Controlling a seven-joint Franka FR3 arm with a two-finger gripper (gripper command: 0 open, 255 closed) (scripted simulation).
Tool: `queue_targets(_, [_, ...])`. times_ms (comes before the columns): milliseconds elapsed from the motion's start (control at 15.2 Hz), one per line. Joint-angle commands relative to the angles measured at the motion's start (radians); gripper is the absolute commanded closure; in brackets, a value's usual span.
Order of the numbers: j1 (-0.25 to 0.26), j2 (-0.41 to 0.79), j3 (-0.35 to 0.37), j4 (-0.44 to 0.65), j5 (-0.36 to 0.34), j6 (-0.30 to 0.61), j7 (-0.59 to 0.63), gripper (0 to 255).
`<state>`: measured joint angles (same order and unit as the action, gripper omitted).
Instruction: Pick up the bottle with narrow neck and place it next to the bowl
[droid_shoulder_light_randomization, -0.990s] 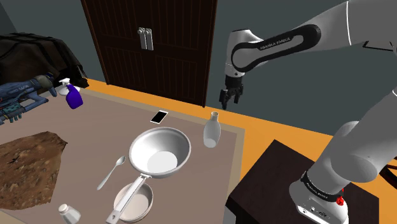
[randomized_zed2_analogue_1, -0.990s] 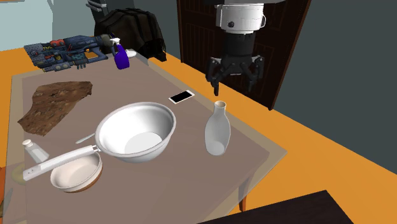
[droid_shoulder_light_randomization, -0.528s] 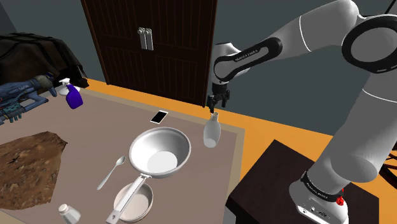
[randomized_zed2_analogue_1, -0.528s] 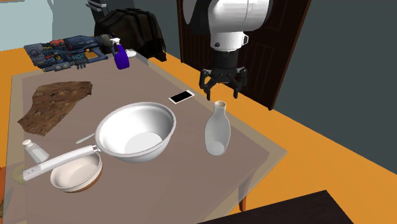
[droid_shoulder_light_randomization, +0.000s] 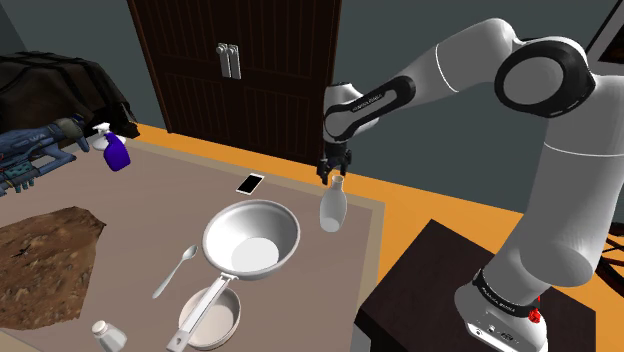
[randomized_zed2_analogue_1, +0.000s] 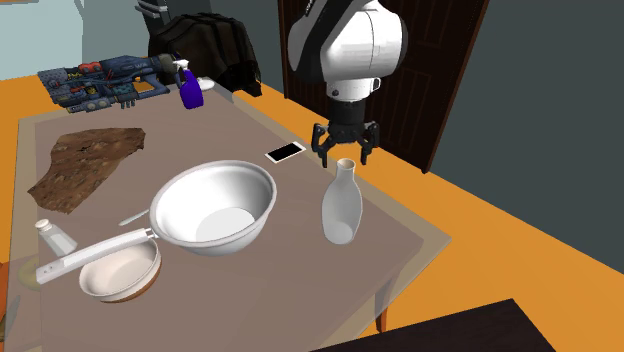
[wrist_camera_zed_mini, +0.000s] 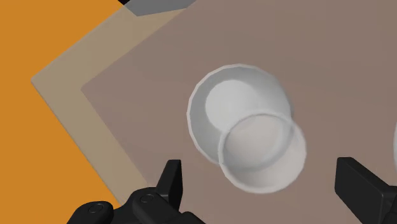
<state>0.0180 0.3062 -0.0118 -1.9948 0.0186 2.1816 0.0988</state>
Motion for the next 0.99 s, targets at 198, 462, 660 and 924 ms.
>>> queue_targets(198, [0.000,0.025,0.000,-0.018,0.001,0.043,0.000,0])
queue_targets(462, [0.000,0.025,0.000,-0.018,0.001,0.043,0.000,0])
queue_targets(660, [0.000,0.024,0.000,-0.018,0.001,0.043,0.000,255])
queue_targets(924, [0.000,0.024,0.001,-0.018,0.001,0.043,0.000,255])
